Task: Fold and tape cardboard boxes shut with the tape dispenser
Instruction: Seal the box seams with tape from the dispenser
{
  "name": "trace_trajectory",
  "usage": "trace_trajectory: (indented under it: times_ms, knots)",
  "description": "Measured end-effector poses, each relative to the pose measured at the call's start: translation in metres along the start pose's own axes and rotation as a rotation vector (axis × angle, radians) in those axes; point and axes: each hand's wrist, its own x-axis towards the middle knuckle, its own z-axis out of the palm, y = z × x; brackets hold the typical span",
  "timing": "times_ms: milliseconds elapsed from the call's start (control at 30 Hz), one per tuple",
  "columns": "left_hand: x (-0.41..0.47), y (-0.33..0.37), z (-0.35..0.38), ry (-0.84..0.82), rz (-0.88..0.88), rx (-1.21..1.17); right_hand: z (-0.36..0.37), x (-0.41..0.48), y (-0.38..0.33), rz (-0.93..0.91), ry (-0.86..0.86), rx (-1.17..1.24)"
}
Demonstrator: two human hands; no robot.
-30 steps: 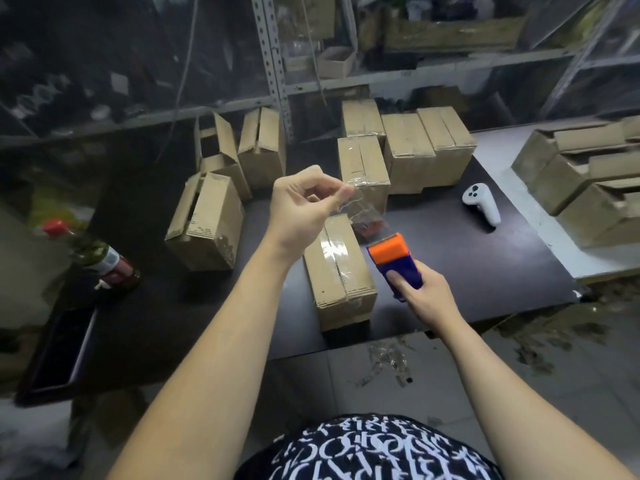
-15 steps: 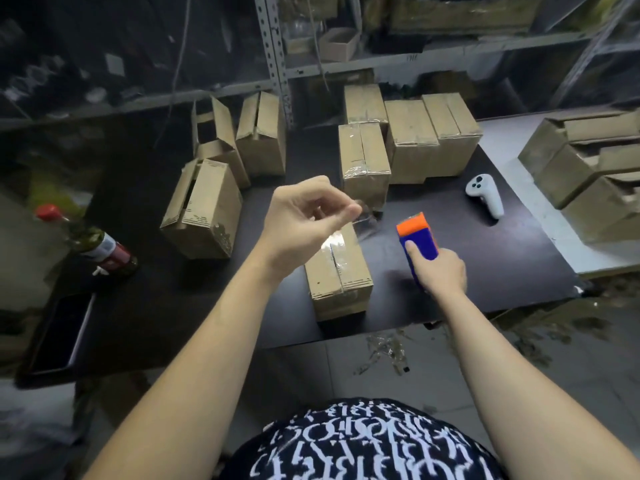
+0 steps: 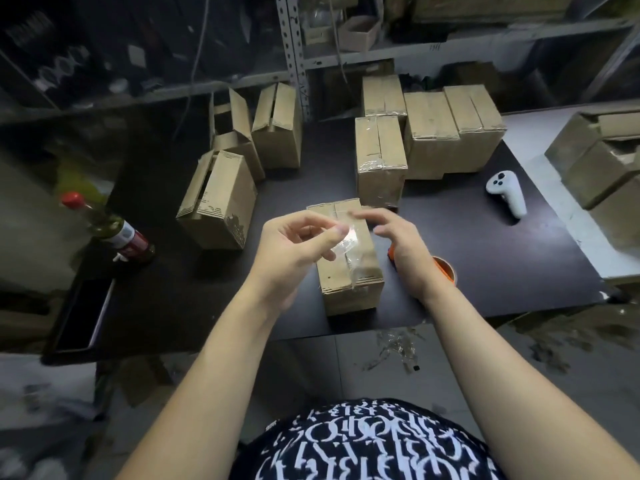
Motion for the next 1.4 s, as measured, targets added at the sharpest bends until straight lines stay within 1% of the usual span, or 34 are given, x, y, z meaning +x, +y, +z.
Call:
trace_trajectory:
  times_ms: [33, 67, 100, 167, 233, 333, 367, 433, 533, 633, 700, 800, 900, 1133, 1267, 1400]
  knots:
    - [-0.001, 0.0, -0.002, 0.024, -0.012, -0.02, 0.004, -0.001, -0.005, -0.011, -0.133, 0.09]
    - [-0.002, 0.001, -0.004, 0.056, -0.015, -0.024, 0.006, -0.002, -0.009, -0.023, -0.238, 0.113]
    - [-0.003, 0.0, -0.006, 0.094, -0.012, -0.012, 0.006, -0.003, -0.01, -0.02, -0.3, 0.119]
    - [-0.004, -0.002, -0.011, 0.166, -0.007, 0.026, 0.0, -0.008, -0.008, 0.059, -0.319, 0.17]
    - [-0.007, -0.008, -0.013, 0.248, -0.012, 0.02, -0.008, -0.015, -0.003, 0.13, -0.278, 0.188]
    - [-0.013, -0.023, -0.011, 0.376, -0.057, 0.0, -0.017, -0.025, 0.002, 0.207, -0.205, 0.041]
    - [-0.015, -0.029, -0.01, 0.406, -0.081, -0.005, -0.018, -0.028, 0.004, 0.24, -0.17, 0.039]
    - [-0.016, -0.04, -0.009, 0.462, -0.135, -0.028, -0.019, -0.032, 0.008, 0.339, -0.075, 0.107]
    - [-0.019, -0.054, -0.005, 0.523, -0.183, -0.003, -0.02, -0.035, 0.012, 0.547, 0.06, 0.165]
    - [-0.023, -0.065, 0.0, 0.545, -0.227, 0.006, -0.024, -0.038, 0.019, 0.632, 0.133, 0.159]
    - [-0.027, -0.072, 0.004, 0.555, -0.262, 0.018, -0.026, -0.039, 0.018, 0.647, 0.161, 0.12]
    - [-0.032, -0.084, 0.013, 0.599, -0.301, 0.005, -0.03, -0.038, 0.017, 0.629, 0.198, -0.009]
    - [-0.036, -0.092, 0.019, 0.636, -0.329, -0.004, -0.033, -0.036, 0.023, 0.581, 0.189, -0.142]
    - [-0.034, -0.103, 0.022, 0.695, -0.394, -0.022, -0.03, -0.026, 0.028, 0.515, 0.172, -0.372]
    - [-0.032, -0.105, 0.023, 0.706, -0.405, -0.026, -0.033, -0.02, 0.032, 0.514, 0.16, -0.448]
    - [-0.032, -0.108, 0.023, 0.706, -0.432, -0.026, -0.036, -0.018, 0.033, 0.522, 0.12, -0.439]
